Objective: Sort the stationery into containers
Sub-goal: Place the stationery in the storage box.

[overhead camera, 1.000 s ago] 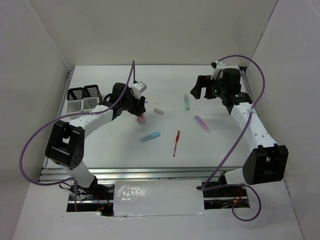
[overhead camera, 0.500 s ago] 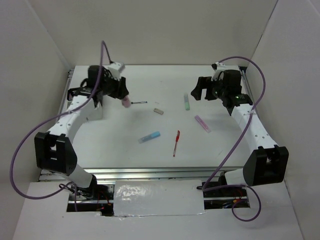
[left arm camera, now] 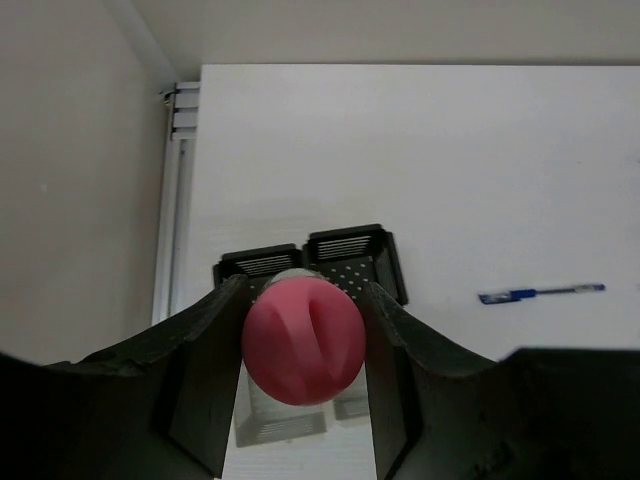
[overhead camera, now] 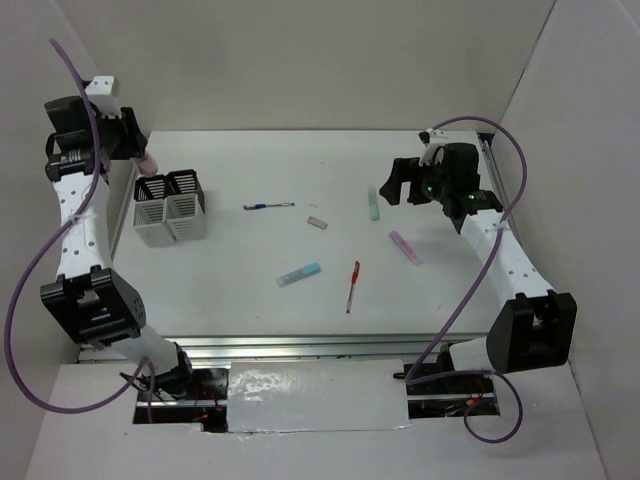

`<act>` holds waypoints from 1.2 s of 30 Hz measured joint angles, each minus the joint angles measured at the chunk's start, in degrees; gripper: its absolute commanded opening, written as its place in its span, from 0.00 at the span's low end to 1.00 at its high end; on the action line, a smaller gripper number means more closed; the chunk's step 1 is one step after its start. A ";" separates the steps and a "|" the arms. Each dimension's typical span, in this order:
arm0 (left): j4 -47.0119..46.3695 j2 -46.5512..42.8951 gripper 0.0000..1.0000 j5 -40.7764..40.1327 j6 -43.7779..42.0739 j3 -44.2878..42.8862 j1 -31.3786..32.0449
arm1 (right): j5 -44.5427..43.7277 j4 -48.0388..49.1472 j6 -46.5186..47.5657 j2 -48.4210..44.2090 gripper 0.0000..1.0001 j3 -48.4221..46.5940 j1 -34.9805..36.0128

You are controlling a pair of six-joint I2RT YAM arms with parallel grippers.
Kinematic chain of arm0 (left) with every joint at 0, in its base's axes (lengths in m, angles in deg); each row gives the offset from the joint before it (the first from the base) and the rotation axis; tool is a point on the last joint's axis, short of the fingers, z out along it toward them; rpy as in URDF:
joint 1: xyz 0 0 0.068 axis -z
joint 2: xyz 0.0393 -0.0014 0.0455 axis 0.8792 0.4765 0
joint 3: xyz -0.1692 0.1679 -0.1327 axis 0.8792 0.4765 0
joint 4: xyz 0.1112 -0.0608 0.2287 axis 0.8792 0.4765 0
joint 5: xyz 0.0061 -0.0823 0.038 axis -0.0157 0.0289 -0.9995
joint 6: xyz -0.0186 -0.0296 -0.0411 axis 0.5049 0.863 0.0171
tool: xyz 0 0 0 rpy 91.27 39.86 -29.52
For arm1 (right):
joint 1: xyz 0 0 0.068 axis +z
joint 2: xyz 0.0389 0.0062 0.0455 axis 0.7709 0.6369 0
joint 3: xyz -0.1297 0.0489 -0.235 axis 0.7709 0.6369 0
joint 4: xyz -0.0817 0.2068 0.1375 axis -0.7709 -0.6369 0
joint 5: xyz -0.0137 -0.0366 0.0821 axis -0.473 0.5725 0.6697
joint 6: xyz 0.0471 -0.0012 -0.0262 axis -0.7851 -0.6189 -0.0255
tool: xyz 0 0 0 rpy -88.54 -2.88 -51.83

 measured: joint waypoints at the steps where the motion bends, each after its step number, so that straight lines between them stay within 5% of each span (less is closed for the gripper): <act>1: 0.26 1.88 0.01 -0.02 -0.28 -1.73 -1.01 | 0.00 0.00 0.02 0.00 1.00 0.00 0.15; 13: 2.56 14.71 0.05 -0.24 -1.01 -8.33 -3.50 | -0.09 0.04 0.44 0.26 1.00 0.00 0.35; 36: -3.08 18.82 0.11 -2.84 -2.40 -3.69 -3.17 | 0.00 -0.31 0.63 2.84 0.99 -0.17 0.35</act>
